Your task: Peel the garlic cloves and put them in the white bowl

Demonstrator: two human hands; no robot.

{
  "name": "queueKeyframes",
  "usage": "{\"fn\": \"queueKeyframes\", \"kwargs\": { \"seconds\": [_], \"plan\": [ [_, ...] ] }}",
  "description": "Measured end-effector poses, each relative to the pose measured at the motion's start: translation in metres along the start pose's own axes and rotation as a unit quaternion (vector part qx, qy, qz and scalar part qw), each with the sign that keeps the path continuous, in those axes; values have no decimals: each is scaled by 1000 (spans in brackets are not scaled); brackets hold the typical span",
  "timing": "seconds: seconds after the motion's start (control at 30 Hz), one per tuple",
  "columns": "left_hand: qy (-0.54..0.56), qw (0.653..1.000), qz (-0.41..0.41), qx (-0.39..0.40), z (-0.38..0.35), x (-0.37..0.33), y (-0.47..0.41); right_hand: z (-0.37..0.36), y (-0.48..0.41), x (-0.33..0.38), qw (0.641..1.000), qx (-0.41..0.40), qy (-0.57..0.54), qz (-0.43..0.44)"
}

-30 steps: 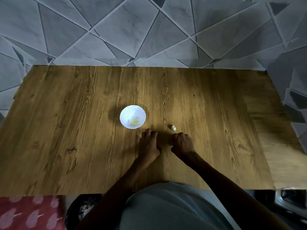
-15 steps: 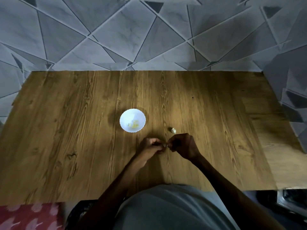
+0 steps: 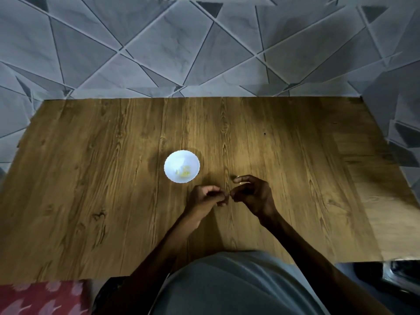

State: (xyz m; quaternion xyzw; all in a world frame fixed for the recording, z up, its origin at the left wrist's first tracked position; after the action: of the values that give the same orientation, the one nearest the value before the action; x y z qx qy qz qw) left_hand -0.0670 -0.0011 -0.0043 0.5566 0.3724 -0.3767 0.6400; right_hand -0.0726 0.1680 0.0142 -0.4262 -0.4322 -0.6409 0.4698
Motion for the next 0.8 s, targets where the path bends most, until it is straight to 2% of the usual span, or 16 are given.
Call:
{"fn": "queueKeyframes", "kwargs": {
  "seconds": [0.07,0.1,0.17,0.2,0.23,0.27,0.33,0.4,0.43,0.47,0.53,0.57,0.63,0.7,0.77,0.8],
  "plan": [
    [100,986,134,8,-3,3,4,-1,4,9,994,-30,51,89],
    [158,965,211,6,-5,6,5,-1,6,14,985,-41,72,148],
    [269,900,344,-4,-6,8,10,-2,12,25,967,-38,87,237],
    [301,876,378,-8,-6,6,13,-3,14,28,960,-31,91,264],
    [314,868,385,-8,-7,4,15,-4,14,30,955,-29,96,280],
    [313,876,367,-5,-7,2,16,-4,14,29,955,-32,99,279],
    [249,938,242,2,-7,-4,14,-2,10,22,971,-50,94,212],
    [109,993,37,3,-3,-14,12,2,5,11,999,-38,5,34],
    [38,998,-56,0,-2,-17,11,1,5,6,994,-20,-75,-78],
    [-18,991,-132,-3,-2,-21,12,0,6,2,972,-5,-143,-187],
    [-72,975,-212,-6,-1,-24,15,-1,8,-2,926,12,-199,-320],
    [-74,973,-219,-5,0,-23,17,-2,9,-4,916,19,-206,-343],
    [-43,981,-189,-9,-1,-17,20,-2,11,-5,921,22,-214,-324],
    [82,995,-52,-6,-2,-5,21,2,11,-2,957,6,-184,-224],
    [208,972,109,-6,-8,3,25,5,11,3,987,-15,-117,-110],
    [229,961,152,-14,-10,6,25,5,11,5,993,-22,-93,-73]
  ]
}}
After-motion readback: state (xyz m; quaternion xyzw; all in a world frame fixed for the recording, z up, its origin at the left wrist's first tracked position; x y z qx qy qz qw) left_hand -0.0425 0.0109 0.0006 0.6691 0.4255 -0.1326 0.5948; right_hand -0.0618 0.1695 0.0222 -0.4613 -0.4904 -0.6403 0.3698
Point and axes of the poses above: each hand's wrist, its own y-axis away from the middle knuckle, its own z-axis out of the back of the hand, x = y × z, the point moved 5 cm from there along -y, towards the middle knuckle, and after that the axes turned 14 degrees about -x, right-handed, at the moved point
